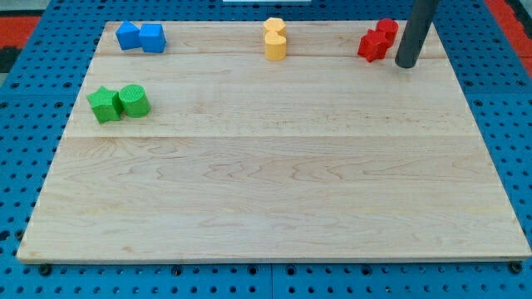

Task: Move the red blocks into the yellow blocks

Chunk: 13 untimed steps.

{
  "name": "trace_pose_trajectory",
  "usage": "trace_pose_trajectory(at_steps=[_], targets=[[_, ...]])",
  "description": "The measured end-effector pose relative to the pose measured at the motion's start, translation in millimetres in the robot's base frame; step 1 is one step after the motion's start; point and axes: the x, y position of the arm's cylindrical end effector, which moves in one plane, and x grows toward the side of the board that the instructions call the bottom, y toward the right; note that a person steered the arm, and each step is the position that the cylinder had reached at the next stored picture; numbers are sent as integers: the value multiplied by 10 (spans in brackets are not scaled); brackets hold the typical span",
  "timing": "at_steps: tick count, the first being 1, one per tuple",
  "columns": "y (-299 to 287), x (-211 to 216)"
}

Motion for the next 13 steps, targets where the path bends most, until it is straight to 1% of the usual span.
trace_pose_trajectory(at_steps=[2, 3, 4, 6, 7, 8, 10, 11, 12, 13], targets=[[2, 0], [148, 103], [253, 39], [427, -362], [430, -667], [309, -814], [-1308, -787], [-1675, -777], [-1589, -777], [-892, -778]])
